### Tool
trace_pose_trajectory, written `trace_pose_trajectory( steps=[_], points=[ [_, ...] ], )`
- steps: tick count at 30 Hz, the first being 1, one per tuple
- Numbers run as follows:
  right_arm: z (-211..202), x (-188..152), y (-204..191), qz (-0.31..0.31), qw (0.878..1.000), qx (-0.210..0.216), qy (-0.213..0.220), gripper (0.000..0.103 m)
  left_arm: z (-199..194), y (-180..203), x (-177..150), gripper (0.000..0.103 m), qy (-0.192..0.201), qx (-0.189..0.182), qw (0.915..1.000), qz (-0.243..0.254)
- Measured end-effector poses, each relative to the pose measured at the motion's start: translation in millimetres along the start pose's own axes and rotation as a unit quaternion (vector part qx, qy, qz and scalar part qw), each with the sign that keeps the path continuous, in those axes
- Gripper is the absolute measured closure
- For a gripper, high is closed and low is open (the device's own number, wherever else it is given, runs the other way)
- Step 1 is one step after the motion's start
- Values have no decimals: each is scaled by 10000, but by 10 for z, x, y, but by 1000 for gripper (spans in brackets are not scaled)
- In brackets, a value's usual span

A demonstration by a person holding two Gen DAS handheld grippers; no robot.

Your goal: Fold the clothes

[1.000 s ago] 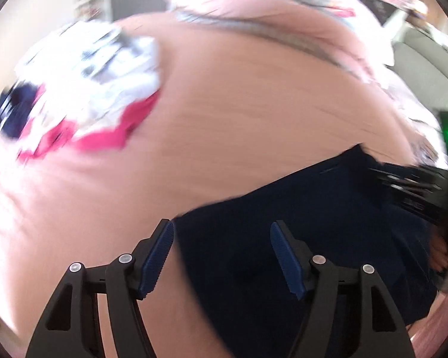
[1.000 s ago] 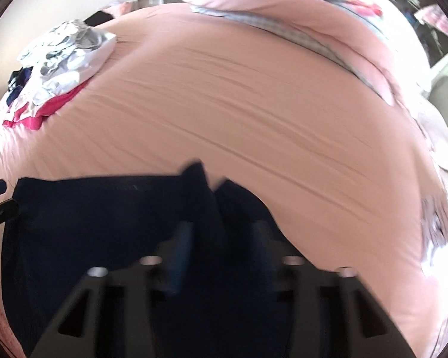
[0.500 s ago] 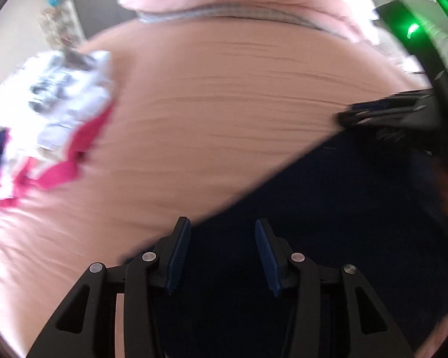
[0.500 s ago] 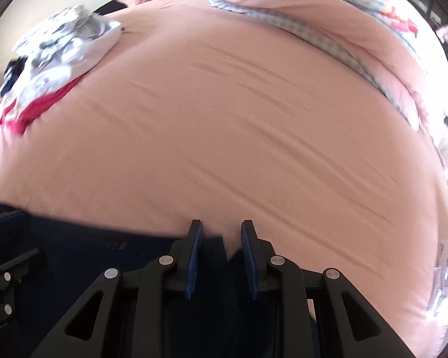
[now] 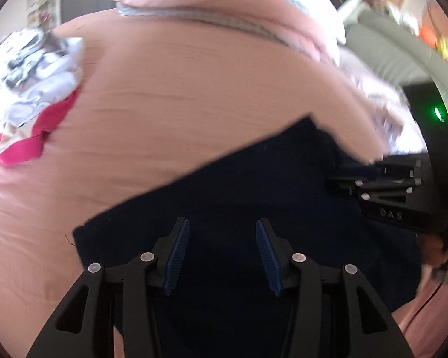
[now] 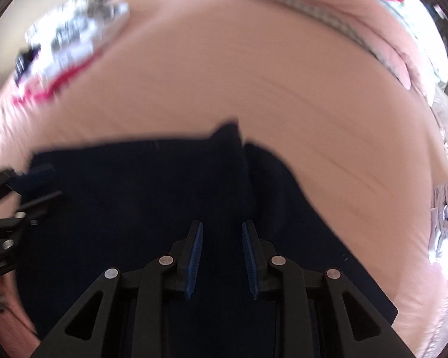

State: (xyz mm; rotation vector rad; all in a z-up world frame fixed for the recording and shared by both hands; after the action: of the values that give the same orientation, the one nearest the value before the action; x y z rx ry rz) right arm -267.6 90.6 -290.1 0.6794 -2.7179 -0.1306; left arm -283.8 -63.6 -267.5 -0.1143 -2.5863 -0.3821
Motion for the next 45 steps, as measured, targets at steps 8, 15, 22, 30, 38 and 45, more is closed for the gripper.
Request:
trace_pose_trajectory(
  steps=[8, 15, 22, 30, 38, 45],
  points=[
    [99, 250, -26, -91, 9996, -204, 182, 77, 156, -185, 162, 59, 109, 399, 9988, -272],
    [66, 469, 114, 419, 9978, -48, 518, 77, 31, -395, 218, 59, 309, 1007, 9937, -392],
    [-349, 345, 96, 627, 9949, 216, 754, 77, -199, -359, 218, 59, 493, 891, 9932, -567],
    [-868, -677, 66, 817, 9951, 57, 560, 77, -435, 508, -203, 59, -85, -121, 9994, -324],
    [-690, -1580, 410, 1547, 9875, -248, 157, 77, -318, 1025, -743, 58, -511, 492, 9951, 686],
    [-938, -1910, 721, 2496, 9666, 169, 564, 69, -753, 834, -815, 59, -67, 686, 9976, 1]
  ],
)
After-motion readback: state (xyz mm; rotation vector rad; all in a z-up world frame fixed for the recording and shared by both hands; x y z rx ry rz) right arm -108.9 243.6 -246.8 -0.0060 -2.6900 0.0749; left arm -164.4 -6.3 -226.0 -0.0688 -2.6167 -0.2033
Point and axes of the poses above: each gripper's, at about its wrist camera, not at the fingertips, and z roughly the way its jaws point, y to its right, x to its top, the point moved 8 cm from there along z, roughly the way its jaws point, and after that the axes turned 5 degrees about -x, right-handed, at the moved point
